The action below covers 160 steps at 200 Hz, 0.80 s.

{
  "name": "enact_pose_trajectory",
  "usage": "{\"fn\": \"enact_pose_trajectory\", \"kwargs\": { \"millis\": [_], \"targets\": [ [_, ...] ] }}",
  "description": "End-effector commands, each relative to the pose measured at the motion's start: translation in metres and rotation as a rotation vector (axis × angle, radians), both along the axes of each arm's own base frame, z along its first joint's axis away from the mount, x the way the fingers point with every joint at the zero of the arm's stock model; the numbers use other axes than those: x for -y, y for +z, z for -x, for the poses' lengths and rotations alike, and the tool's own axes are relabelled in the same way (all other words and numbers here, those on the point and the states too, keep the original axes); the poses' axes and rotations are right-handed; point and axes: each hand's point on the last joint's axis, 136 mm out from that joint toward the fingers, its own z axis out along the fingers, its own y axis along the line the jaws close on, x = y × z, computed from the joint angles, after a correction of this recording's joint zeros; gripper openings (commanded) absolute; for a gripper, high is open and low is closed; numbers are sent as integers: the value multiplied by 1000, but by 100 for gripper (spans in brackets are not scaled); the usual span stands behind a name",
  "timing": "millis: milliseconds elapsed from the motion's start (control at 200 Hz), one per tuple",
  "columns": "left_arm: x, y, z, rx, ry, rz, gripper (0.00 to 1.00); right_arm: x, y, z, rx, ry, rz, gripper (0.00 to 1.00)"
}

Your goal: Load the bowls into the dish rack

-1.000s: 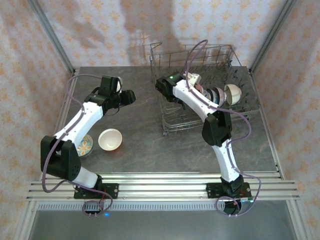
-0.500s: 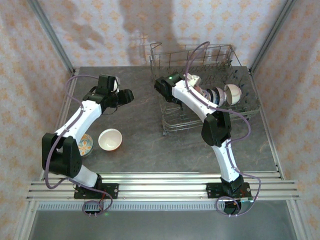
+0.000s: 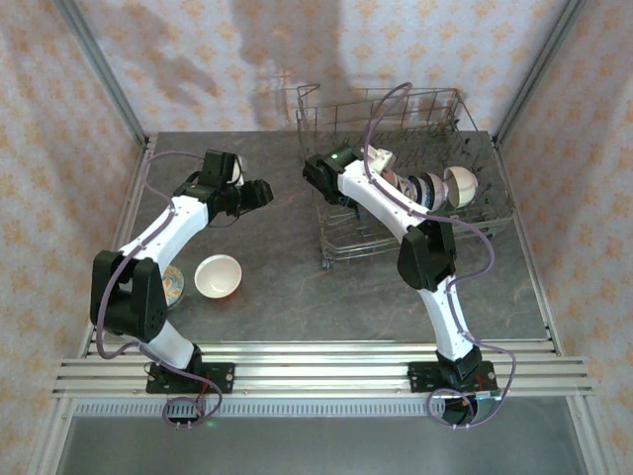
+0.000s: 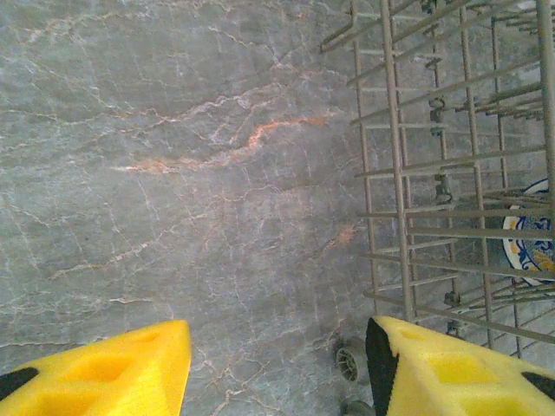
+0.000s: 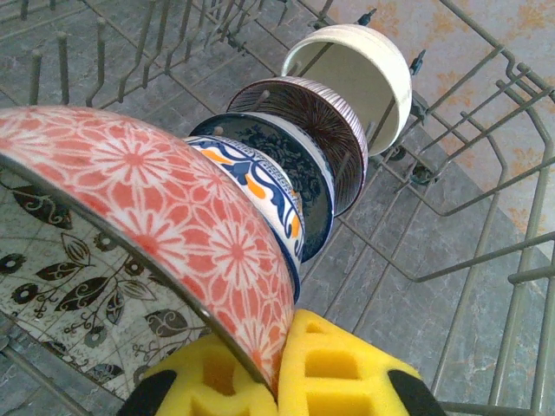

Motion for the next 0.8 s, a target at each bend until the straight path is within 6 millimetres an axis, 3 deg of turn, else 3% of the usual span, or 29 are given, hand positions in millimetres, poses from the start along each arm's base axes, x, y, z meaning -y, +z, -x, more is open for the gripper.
{"fn": "enact_pose_trajectory", "kwargs": {
  "millis": [0, 611, 796],
  "targets": [
    [8, 14, -9, 37, -16, 20, 56, 26, 0, 22, -115, -15, 192, 0],
    [15, 9, 3, 15, -38, 15, 57, 60, 21, 23, -21, -87, 210, 0],
    [20, 9, 4, 10, -49, 20, 57, 54, 9, 20, -44, -98, 198, 0]
  ]
}}
